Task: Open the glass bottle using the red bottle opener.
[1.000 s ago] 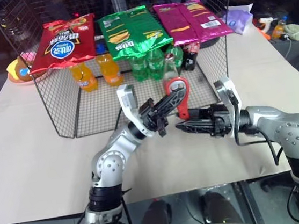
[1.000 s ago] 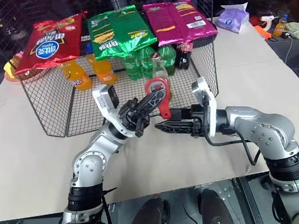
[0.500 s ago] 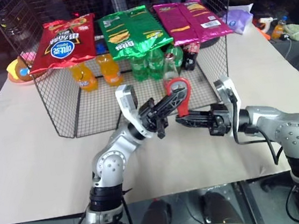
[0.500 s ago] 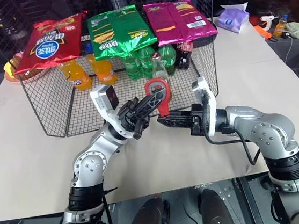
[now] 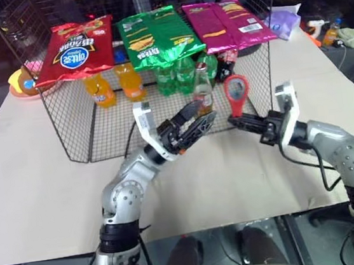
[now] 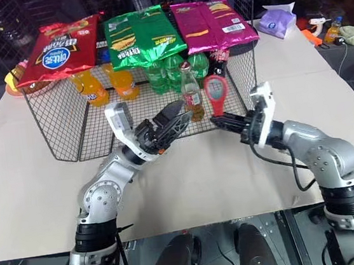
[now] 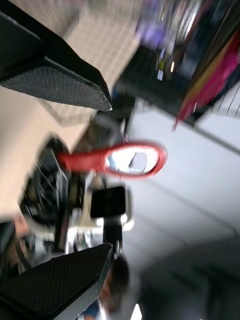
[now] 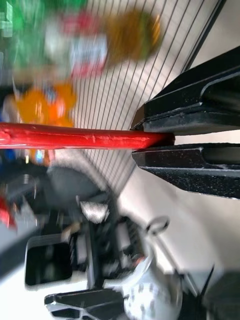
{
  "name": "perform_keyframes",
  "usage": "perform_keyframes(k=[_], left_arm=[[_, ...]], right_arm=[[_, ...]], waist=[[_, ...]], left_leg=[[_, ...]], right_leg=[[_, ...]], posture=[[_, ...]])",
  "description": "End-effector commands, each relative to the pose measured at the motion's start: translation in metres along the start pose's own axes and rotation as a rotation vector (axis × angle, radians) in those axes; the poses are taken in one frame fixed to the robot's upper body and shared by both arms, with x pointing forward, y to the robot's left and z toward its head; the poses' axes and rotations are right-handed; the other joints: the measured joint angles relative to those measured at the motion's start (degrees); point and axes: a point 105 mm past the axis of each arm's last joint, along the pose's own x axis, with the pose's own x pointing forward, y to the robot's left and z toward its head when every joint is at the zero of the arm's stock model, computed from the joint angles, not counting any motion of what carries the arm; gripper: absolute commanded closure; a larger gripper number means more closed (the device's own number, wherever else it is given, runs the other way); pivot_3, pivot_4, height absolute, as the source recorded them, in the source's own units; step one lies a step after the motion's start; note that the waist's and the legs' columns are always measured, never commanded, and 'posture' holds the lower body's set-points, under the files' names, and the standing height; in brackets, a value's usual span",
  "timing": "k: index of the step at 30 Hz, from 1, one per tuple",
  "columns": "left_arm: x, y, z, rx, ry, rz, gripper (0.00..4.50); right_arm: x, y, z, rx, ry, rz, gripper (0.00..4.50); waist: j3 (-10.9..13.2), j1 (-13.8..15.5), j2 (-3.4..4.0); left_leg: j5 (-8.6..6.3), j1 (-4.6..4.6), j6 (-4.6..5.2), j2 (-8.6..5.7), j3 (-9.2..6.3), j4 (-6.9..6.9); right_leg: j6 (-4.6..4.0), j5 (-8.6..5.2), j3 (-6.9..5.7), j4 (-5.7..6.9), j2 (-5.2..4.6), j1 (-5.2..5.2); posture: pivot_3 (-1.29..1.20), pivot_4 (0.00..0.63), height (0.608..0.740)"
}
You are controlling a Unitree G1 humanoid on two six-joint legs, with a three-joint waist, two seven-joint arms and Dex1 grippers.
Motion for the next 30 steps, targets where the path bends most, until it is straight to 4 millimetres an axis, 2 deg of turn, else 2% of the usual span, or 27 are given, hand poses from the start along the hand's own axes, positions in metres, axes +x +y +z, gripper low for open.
perform_keyframes(k=[1,5,10,15,24,30], left_arm=[[0.011,0.003,0.015,0.239,-0.02,0.051,0.02],[0.019,0.02,0.017,0.411,-0.019,0.152,0.02],[0.027,0.041,0.005,0.517,0.013,0.218,0.02],[0.045,0.058,0.0,0.521,0.028,0.22,0.02],[0.061,0.078,-0.019,0.468,0.088,0.214,0.02],[0.074,0.089,-0.022,0.462,0.118,0.206,0.02]], right_arm=[[-0.016,-0.012,0.016,-0.079,-0.052,-0.079,4.5],[-0.02,-0.017,0.02,-0.098,-0.073,-0.109,4.5],[-0.018,-0.014,0.017,-0.101,-0.073,-0.104,4.5],[-0.019,-0.015,0.012,-0.114,-0.061,-0.113,4.5],[-0.025,-0.016,0.008,-0.135,-0.058,-0.127,4.5],[-0.024,-0.014,0.007,-0.146,-0.058,-0.131,4.5]], waist=[[0.0,0.1,0.0],[0.0,0.1,-0.01],[0.0,0.0,0.0],[0.0,0.5,-0.05],[0.0,0.0,-0.06],[0.0,-0.1,-0.08]], left_leg=[[0.0,-0.05,0.0,0.0,-0.01,0.01],[0.0,-0.12,0.0,0.0,-0.02,0.03],[0.0,-0.15,0.0,0.0,-0.02,0.02],[0.0,-0.24,0.01,-0.06,-0.11,0.1],[0.0,-0.27,0.01,-0.07,-0.1,0.08],[0.01,-0.28,0.01,-0.12,-0.1,0.1]], right_leg=[[0.0,0.0,-0.01,0.0,-0.01,-0.03],[0.0,0.0,-0.02,-0.01,-0.01,-0.08],[0.0,0.0,-0.03,-0.01,0.0,-0.11],[0.01,0.01,-0.14,0.0,-0.03,-0.12],[0.01,0.01,-0.12,0.0,-0.03,-0.2],[0.02,0.01,-0.14,0.03,-0.01,-0.2]], posture=[[0.0,0.15,0.74],[0.0,0.15,0.74],[0.0,0.15,0.74],[0.0,0.15,0.74],[0.0,0.15,0.74],[0.0,0.15,0.74]])
